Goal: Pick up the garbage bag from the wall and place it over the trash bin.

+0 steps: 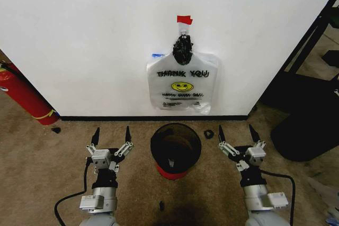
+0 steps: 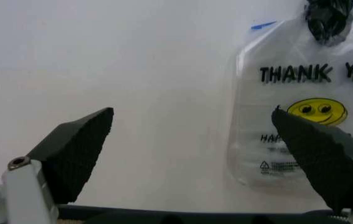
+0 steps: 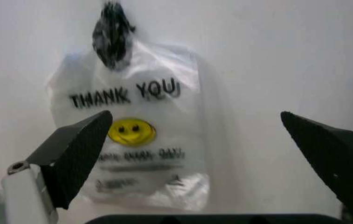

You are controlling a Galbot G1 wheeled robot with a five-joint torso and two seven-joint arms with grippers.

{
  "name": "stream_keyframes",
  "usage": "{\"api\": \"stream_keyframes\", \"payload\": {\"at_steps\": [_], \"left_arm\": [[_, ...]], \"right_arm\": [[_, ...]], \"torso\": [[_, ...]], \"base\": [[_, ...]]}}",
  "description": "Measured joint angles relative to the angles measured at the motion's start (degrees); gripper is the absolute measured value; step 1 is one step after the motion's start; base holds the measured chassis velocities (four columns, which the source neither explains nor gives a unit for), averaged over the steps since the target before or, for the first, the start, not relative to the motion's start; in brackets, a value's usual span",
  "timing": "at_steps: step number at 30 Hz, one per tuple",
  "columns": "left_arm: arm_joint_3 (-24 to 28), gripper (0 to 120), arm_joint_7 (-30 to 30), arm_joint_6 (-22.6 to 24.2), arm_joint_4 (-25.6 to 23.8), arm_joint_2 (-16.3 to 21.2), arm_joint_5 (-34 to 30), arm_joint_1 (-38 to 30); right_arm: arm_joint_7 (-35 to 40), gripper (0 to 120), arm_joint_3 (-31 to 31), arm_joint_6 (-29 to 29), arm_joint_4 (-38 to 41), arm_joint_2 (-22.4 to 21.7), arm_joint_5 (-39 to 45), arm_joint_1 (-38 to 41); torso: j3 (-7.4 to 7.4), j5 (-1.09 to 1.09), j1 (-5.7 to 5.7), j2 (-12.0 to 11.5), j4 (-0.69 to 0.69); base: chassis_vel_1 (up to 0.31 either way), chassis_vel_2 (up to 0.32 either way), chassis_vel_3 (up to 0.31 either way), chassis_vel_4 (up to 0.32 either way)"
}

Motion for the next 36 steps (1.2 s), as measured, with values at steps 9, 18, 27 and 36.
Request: {"api": "stream_keyframes", "payload": {"at_steps": [9, 18, 27, 36], "left_arm": [[-0.32, 100, -0.05, -0.03, 0.19, -0.08, 0.33, 1.06], [-0.53, 100, -0.17, -0.03, -0.06, -0.71, 0.71, 1.76], [-0.47, 100, -0.29, -0.16, -0.06, -1.67, 1.53, 2.01], [-0.76, 100, -0.42, -0.23, -0.15, -2.23, 1.76, 2.76]], "right_arm": [[0.06, 100, -0.30, -2.40, -1.81, -6.04, 6.78, 6.98], [-1.95, 100, -2.88, -2.47, -6.73, -11.76, 11.62, 12.83], [-2.58, 100, -8.48, -3.70, -11.94, -14.43, 13.87, 23.02], [-2.59, 100, -14.94, -4.82, -19.06, -15.10, 15.92, 34.97]], "torso": [[0.00, 0.00, 0.00, 0.00, 0.01], [0.00, 0.00, 0.00, 0.00, 0.00], [0.00, 0.01, 0.00, 0.00, 0.00], [0.00, 0.00, 0.00, 0.00, 0.00]], "base": [[0.000, 0.000, 0.000, 0.000], [0.000, 0.000, 0.000, 0.000], [0.000, 0.000, 0.000, 0.000], [0.000, 0.000, 0.000, 0.000]]}}
